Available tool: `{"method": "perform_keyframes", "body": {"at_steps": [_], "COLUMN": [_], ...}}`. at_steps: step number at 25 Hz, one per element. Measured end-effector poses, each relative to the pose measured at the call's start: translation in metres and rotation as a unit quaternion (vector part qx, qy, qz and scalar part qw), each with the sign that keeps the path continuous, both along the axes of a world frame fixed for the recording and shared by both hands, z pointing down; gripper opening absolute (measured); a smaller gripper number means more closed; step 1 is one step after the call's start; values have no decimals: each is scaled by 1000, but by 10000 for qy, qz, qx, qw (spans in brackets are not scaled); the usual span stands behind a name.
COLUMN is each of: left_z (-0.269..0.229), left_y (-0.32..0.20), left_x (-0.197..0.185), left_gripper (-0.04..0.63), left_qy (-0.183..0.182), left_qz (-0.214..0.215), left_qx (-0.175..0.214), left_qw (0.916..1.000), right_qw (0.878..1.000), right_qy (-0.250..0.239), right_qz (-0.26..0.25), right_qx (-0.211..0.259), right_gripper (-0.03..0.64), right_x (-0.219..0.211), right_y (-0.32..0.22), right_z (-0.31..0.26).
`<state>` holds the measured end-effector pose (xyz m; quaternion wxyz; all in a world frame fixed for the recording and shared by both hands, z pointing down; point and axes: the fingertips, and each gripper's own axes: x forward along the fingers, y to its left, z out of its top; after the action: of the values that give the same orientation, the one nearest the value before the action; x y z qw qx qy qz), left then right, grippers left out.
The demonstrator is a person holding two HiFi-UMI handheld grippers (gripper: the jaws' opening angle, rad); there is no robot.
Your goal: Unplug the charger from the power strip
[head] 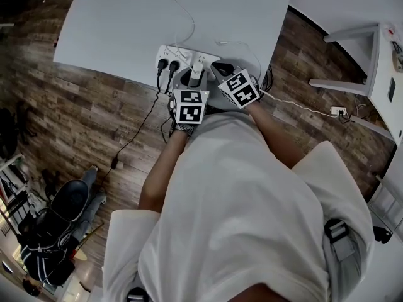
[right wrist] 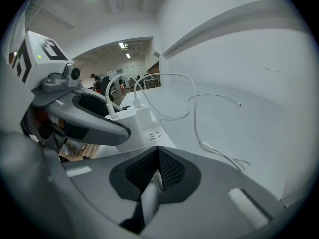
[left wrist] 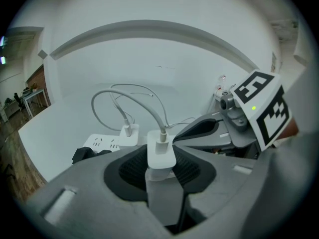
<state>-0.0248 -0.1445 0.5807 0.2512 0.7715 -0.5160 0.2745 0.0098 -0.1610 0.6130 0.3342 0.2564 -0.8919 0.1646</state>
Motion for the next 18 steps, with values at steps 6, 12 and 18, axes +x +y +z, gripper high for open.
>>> {"method": "perform_keyframes", "body": {"at_steps": [6, 12, 18], "left_z": [1, 4, 2], "left_y": [-1, -6, -3], "left_x": [-3, -8, -6], "left_gripper": [147, 147, 147], "left_qy": [-12, 2, 14], "left_qz": [27, -37, -88], "left_qx": [34, -101, -121], "left_qw": [10000, 9999, 9999], "right_qw": [10000, 10000, 9999], "right_qy": [0, 28, -31], "right_qz": [7, 14, 50], "right_qx": [-30, -94, -101], "right_gripper": [3, 2, 2], "right_x": [-4, -9, -7], "right_y": [-4, -9, -3], "right_z": [0, 3, 2]}}
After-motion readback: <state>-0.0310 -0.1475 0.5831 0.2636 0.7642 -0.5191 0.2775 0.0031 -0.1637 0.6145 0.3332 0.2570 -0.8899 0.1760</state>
